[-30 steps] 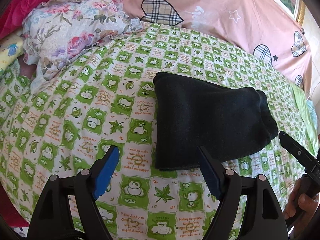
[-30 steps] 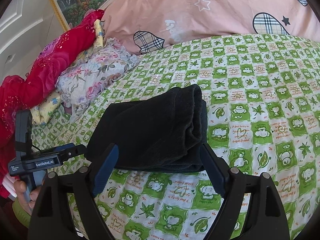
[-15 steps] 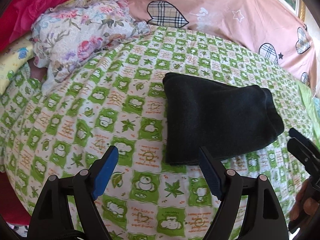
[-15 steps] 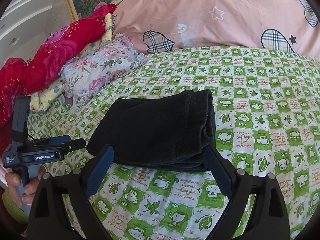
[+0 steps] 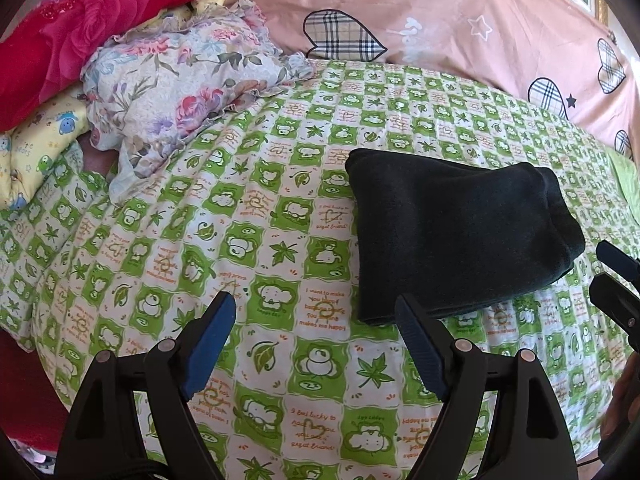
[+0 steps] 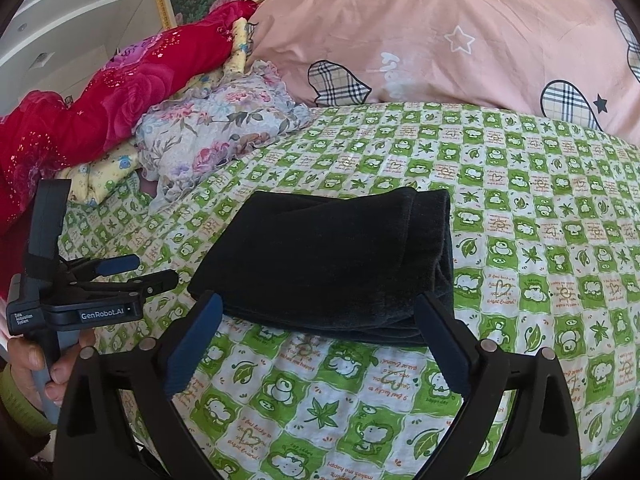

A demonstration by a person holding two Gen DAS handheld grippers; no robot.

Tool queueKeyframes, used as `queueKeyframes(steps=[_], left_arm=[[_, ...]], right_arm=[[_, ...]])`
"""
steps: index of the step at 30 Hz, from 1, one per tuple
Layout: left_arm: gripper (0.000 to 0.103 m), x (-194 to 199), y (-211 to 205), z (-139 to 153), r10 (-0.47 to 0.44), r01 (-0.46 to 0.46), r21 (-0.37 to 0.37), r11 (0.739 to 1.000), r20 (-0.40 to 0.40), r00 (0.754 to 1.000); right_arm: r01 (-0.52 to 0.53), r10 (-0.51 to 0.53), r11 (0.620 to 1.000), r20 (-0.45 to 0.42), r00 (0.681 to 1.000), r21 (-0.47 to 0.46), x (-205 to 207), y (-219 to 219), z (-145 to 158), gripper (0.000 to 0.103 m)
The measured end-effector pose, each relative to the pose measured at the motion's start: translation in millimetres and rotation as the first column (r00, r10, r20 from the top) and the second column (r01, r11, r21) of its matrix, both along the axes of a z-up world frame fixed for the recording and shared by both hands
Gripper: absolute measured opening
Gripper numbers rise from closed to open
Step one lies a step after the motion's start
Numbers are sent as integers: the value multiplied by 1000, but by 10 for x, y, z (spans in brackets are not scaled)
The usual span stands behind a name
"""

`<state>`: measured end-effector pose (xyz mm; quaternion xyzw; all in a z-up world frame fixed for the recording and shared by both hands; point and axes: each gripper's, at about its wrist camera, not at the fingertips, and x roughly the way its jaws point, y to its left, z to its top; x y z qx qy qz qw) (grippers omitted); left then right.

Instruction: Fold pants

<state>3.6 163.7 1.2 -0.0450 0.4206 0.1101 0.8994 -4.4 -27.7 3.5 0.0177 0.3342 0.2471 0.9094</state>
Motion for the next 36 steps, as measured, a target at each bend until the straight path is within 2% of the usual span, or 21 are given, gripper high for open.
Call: queueKeyframes(steps=[9, 17, 28, 36], left_arm=[[83, -27, 26, 27, 27, -27, 40, 999, 8, 1000], [83, -61, -22, 32, 12, -13, 55, 998, 23, 1000], [84, -53, -80, -31, -20, 18, 39, 999, 57, 998], [85, 2, -73, -130, -19, 17, 20, 1000, 59, 998]], right_arm=[[-27, 27, 1000, 7, 1000, 0, -24, 65, 11, 97], [-33, 33, 999, 7, 999, 6, -16, 52, -3, 98], [-18, 18, 1000, -2, 1000, 9, 23, 50, -115, 99], [-3, 2, 1000, 25, 1000, 14, 53, 53, -233, 99]])
